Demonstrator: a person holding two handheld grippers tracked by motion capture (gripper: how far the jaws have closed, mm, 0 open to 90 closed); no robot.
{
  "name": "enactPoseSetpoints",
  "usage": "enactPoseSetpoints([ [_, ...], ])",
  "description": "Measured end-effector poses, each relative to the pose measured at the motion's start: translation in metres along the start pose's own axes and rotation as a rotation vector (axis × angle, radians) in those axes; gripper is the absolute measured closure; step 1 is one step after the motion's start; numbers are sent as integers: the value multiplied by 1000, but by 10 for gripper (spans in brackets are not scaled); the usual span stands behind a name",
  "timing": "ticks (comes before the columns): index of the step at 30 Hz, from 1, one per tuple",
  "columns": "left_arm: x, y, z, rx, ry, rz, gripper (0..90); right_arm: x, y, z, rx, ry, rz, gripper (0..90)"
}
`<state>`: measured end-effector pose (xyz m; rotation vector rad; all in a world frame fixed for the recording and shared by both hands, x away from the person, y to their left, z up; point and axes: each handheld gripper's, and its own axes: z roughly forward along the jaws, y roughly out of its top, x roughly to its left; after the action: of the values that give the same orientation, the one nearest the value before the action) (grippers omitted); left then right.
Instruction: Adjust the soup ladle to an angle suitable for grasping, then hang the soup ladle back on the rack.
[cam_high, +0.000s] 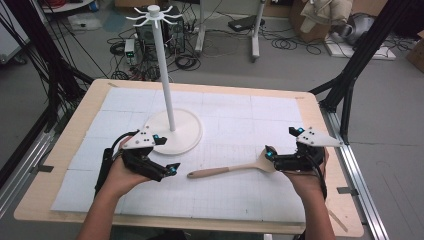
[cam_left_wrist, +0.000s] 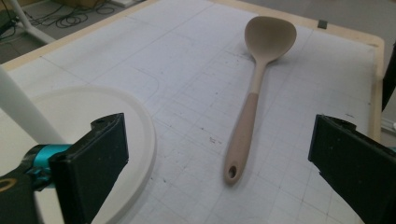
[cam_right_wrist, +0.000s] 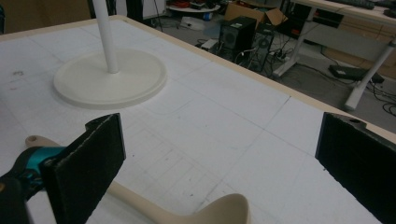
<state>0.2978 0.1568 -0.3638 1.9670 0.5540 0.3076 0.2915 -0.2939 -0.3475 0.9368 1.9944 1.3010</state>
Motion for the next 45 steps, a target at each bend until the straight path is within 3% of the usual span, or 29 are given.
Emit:
enactPoseSetpoints([
  [3, 3, -4, -7, -21, 12, -11, 18, 0, 0, 1, -5, 3, -5, 4],
  [6, 7, -7, -20, -76, 28, -35, 17, -1, 0, 0, -13, 5, -2, 4],
  [11, 13, -8, -36, -113, 49, -33, 17, 1, -1, -3, -14, 4, 7, 4],
  [12, 15, -9, -40, -139, 58, -28, 18, 1, -2, -3, -12, 1, 11, 4],
  [18, 27, -15, -44, -173, 82, -42, 17, -2, -4, 1, 4, -1, 13, 4],
  [27, 35, -17, -47, -187, 84, -73, 17, -6, -4, 5, 8, -1, 13, 4],
  [39, 43, -17, -51, -189, 93, -73, 18, -3, 5, 15, 49, 55, -48, 4],
  [41, 44, -17, -51, -185, 102, -79, 18, 1, 11, 26, 75, 83, -80, 4],
  [45, 42, -17, -50, -182, 74, -65, 17, 10, 22, 44, 138, 163, -167, 4],
])
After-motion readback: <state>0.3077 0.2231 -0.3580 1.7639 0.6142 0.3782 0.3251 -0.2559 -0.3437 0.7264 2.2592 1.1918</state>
